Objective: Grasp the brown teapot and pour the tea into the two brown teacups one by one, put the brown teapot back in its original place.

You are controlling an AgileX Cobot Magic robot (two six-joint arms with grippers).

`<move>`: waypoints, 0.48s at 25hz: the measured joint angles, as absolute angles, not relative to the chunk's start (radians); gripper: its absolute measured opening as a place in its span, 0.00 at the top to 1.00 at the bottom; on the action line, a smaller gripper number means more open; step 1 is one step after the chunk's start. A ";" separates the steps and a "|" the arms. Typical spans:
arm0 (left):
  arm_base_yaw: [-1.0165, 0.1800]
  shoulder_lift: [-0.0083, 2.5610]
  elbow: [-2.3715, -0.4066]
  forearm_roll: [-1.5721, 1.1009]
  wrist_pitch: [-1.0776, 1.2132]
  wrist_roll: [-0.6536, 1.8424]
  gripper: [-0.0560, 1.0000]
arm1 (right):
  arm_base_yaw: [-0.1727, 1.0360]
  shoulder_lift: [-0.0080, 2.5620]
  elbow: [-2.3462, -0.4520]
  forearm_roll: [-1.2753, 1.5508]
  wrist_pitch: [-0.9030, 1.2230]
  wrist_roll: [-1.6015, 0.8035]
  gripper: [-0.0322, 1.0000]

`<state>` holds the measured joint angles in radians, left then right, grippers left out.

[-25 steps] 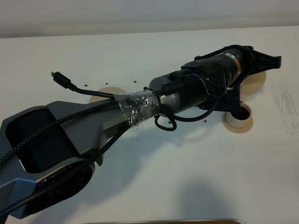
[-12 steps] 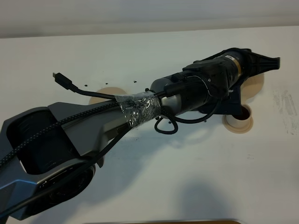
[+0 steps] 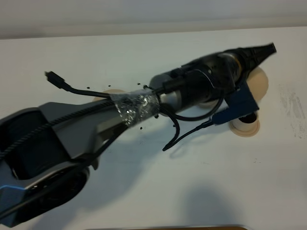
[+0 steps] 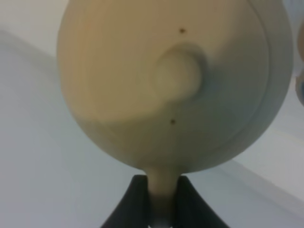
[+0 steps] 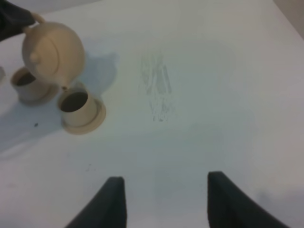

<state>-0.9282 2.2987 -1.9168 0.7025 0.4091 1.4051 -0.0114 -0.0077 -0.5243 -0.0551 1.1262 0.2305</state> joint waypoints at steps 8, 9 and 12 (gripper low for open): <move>-0.895 2.214 -1.917 0.523 0.566 1.275 0.87 | -0.011 -0.008 -0.524 -0.055 1.126 0.231 0.57; -0.889 2.205 -1.917 0.495 0.603 1.251 0.87 | -0.011 -0.008 -0.524 -0.055 1.126 0.231 0.57; -0.875 2.182 -1.917 0.405 0.721 1.165 0.87 | -0.011 -0.008 -0.524 -0.055 1.126 0.231 0.57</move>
<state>-0.8747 2.1819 -1.9168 0.4046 0.7206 1.1647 -0.0114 -0.0077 -0.5243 -0.0551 1.1262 0.2305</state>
